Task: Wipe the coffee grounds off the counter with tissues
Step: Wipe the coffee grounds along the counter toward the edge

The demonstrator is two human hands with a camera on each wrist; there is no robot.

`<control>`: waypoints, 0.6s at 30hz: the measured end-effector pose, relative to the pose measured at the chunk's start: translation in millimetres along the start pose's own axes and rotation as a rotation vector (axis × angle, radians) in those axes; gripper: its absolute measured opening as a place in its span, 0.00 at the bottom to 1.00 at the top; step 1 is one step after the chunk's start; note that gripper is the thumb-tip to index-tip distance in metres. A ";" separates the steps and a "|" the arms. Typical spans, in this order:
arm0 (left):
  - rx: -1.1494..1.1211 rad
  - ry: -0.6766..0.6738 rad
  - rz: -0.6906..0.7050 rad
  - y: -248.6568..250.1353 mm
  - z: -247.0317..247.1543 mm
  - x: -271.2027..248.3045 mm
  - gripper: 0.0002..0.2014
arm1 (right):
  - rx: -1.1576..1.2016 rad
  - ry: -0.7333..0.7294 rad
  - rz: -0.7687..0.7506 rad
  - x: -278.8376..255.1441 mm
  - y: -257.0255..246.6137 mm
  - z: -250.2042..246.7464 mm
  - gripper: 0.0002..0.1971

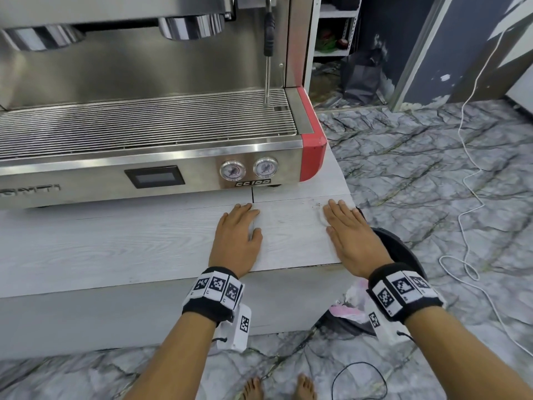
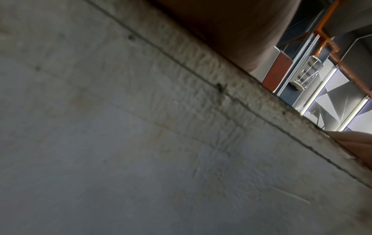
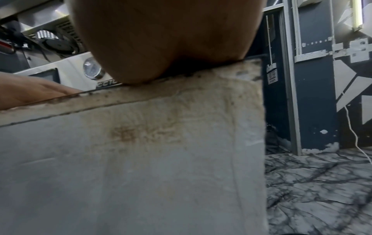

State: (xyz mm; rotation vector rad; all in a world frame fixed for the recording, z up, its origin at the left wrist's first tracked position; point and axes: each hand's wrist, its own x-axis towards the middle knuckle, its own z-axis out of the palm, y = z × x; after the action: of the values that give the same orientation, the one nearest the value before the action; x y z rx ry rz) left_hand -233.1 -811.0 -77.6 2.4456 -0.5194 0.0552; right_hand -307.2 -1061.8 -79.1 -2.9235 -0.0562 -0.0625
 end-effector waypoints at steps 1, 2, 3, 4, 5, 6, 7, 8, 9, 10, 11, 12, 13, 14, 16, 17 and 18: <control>-0.001 -0.001 -0.003 0.2 -0.2 -0.2 0.21 | 0.021 0.001 0.018 -0.5 6.8 -0.9 0.35; -0.001 0.001 -0.003 0.8 -0.6 -0.6 0.21 | 0.047 0.002 0.042 -0.8 13.6 -1.6 0.33; 0.003 0.004 -0.001 1.1 -0.8 -0.8 0.21 | 0.071 0.003 0.069 -0.7 19.9 -2.5 0.31; 0.010 0.006 0.002 1.4 -0.8 -0.9 0.21 | 0.094 -0.003 0.094 0.1 25.6 -3.9 0.28; 0.016 0.005 0.004 1.5 -0.5 -0.9 0.21 | 0.114 -0.016 0.118 0.8 30.4 -5.4 0.26; 0.019 0.004 0.003 1.5 -0.2 -0.9 0.21 | 0.129 -0.029 0.140 1.7 34.1 -7.5 0.25; 0.020 0.002 0.001 1.5 -0.1 -1.0 0.21 | 0.138 -0.037 0.160 2.8 36.7 -9.7 0.25; 0.019 0.000 -0.001 1.7 -0.2 -1.2 0.21 | 0.144 -0.037 0.175 3.9 38.3 -11.8 0.25; 0.019 -0.002 -0.002 2.0 -0.4 -1.6 0.21 | 0.151 -0.026 0.189 4.9 38.4 -14.3 0.25; 0.018 0.000 -0.003 2.5 -0.8 -1.9 0.21 | 0.163 -0.005 0.197 6.2 37.5 -16.8 0.25; 0.018 0.002 -0.002 2.9 -1.1 -1.9 0.21 | 0.178 0.026 0.198 7.7 34.9 -19.8 0.25; 0.018 0.004 -0.001 3.3 -1.4 -1.8 0.21 | 0.191 0.056 0.190 10.0 30.8 -23.1 0.25; 0.018 0.005 -0.001 3.4 -1.5 -1.9 0.21 | 0.199 0.083 0.168 13.0 24.3 -26.6 0.25; 0.021 0.005 0.000 3.3 -1.3 -1.9 0.21 | 0.200 0.105 0.134 16.2 15.6 -30.3 0.24; 0.027 0.005 0.003 2.4 -1.0 -1.6 0.21 | 0.184 0.125 0.040 24.0 -6.9 -34.0 0.25; 0.027 0.007 0.005 2.1 -0.6 -1.5 0.21 | 0.171 0.117 -0.003 27.5 -19.5 -33.9 0.25; 0.026 0.010 0.006 2.2 -0.3 -1.2 0.21 | 0.161 0.099 -0.035 30.5 -32.3 -32.6 0.25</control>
State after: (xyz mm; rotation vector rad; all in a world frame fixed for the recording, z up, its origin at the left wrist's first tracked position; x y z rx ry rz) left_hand -235.0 -812.0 -76.3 2.4679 -0.5243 0.0774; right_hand -279.3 -1036.3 -38.9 -2.7544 -0.0916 -0.1991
